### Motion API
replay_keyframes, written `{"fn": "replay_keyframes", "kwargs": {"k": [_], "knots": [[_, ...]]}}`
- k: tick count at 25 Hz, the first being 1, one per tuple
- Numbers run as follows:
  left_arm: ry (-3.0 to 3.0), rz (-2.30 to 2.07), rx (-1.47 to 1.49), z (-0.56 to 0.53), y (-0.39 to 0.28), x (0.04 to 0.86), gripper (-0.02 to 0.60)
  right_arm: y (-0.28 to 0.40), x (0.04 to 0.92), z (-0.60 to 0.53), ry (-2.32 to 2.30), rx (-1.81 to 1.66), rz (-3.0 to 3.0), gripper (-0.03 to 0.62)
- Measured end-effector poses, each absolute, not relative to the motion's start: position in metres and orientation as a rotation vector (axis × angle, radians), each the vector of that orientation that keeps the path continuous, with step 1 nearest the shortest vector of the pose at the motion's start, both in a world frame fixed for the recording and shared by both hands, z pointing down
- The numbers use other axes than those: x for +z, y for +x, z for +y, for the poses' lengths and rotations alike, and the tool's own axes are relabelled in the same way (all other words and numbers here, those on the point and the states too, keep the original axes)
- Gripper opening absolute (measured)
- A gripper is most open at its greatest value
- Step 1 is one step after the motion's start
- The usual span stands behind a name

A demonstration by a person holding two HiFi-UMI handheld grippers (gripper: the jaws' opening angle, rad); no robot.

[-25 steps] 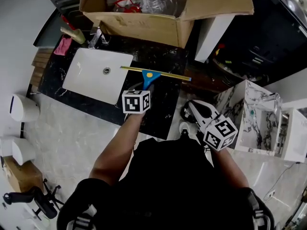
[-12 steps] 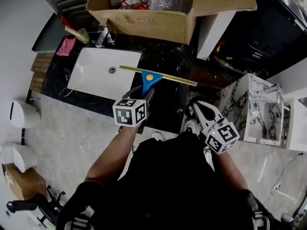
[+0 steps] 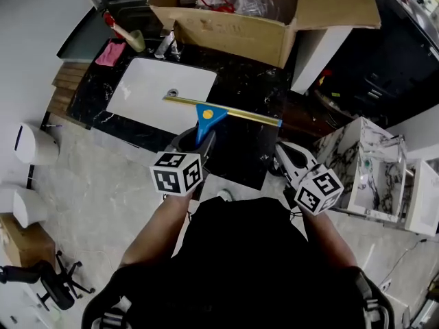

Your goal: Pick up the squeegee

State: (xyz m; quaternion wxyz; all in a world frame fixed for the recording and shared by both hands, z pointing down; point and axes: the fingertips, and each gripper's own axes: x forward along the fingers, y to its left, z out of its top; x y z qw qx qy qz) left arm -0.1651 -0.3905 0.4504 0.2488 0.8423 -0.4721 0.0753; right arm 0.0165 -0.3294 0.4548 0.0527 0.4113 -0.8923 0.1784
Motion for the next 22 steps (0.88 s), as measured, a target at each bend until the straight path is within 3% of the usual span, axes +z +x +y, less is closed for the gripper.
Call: {"fn": "replay_keyframes", "kwargs": {"k": [7,22], "knots": [[2.24,-1.391,0.091,-0.361,-0.158,0.428,0.143,0.021,0.441,-0.313,1.093,0.546,-2.784,0.008],[2.204,-1.536,0.076,-0.267,-0.077,0.422,0.144,0.092,0.448,-0.229,0.899,0.545,-2.834,0.008]]}}
